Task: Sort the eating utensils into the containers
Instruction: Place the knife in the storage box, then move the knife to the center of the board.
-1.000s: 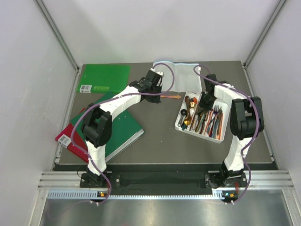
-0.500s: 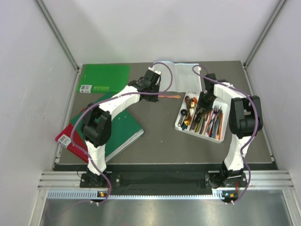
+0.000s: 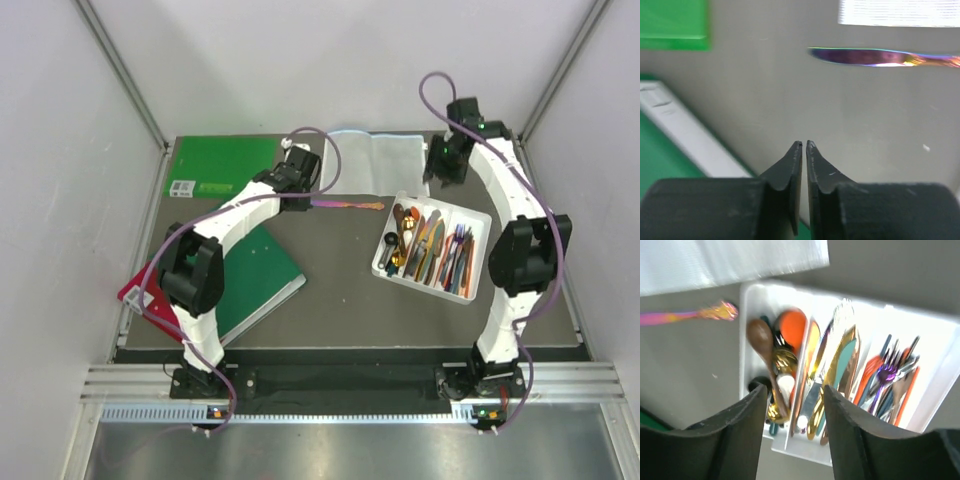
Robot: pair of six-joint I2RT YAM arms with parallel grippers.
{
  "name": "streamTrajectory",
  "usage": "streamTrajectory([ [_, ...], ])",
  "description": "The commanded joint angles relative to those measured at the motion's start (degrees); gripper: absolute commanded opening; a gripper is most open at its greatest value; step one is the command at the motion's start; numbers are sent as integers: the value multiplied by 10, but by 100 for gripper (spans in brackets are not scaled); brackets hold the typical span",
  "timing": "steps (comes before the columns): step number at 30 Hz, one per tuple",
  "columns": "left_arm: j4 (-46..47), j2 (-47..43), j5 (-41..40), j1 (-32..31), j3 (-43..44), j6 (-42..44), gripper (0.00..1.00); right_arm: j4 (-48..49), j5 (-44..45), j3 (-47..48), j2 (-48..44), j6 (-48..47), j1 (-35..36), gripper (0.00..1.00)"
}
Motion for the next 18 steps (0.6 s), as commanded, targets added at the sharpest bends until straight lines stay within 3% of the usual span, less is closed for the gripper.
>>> streamTrajectory([
  [1, -41, -11, -108, 8, 28, -47, 15, 15, -11, 235, 100, -61, 9, 50],
  [2, -47, -10, -97, 13, 31, -56, 14, 9, -69, 311, 162, -70, 8, 50],
  [3, -66, -10, -55, 27, 36, -66, 14, 20, -101, 326, 183, -76, 8, 50],
  [6, -122, 0, -2, 43, 57, -107, 14, 101, -136, 282, 193, -97, 30, 48],
  [8, -127, -5, 2, 43, 44, -101, 14, 145, -138, 237, 181, -126, 51, 48],
  [11, -133, -29, -22, 44, 22, -94, 15, 155, -153, 249, 202, -170, 63, 53],
  [18, -155, -59, -34, 45, -8, -96, 15, 169, -178, 282, 246, -233, 99, 52],
])
